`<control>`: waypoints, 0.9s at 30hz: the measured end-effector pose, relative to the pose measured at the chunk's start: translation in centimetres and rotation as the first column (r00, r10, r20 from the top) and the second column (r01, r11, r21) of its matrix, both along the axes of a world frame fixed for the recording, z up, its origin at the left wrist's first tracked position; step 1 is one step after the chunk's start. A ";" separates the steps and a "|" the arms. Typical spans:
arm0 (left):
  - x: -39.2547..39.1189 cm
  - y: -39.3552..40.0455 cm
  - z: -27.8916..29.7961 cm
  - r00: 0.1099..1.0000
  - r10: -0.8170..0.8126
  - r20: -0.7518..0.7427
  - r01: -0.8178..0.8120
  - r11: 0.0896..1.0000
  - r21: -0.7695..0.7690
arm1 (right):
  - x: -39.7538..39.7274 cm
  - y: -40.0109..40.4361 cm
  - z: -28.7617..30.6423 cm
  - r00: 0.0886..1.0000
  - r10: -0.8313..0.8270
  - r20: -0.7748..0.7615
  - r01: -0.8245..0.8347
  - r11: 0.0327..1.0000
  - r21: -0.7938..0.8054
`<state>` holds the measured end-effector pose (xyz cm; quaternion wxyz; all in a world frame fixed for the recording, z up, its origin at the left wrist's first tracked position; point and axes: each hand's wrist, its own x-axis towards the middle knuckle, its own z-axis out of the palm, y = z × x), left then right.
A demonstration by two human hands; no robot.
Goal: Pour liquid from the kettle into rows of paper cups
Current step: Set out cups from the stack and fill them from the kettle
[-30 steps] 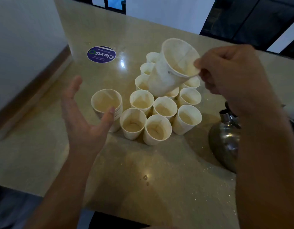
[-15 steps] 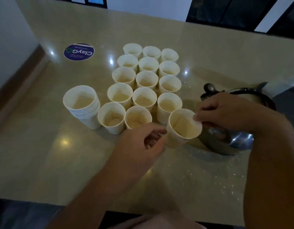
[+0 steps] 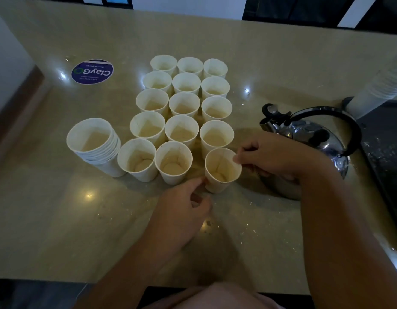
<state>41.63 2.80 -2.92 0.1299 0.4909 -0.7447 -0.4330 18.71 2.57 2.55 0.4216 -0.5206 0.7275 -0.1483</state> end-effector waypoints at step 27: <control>0.7 1.9 4.0 0.969 -0.176 0.175 0.185 0.982 -0.036 | -0.8 1.0 3.8 0.961 -0.254 -0.110 0.187 0.888 -0.421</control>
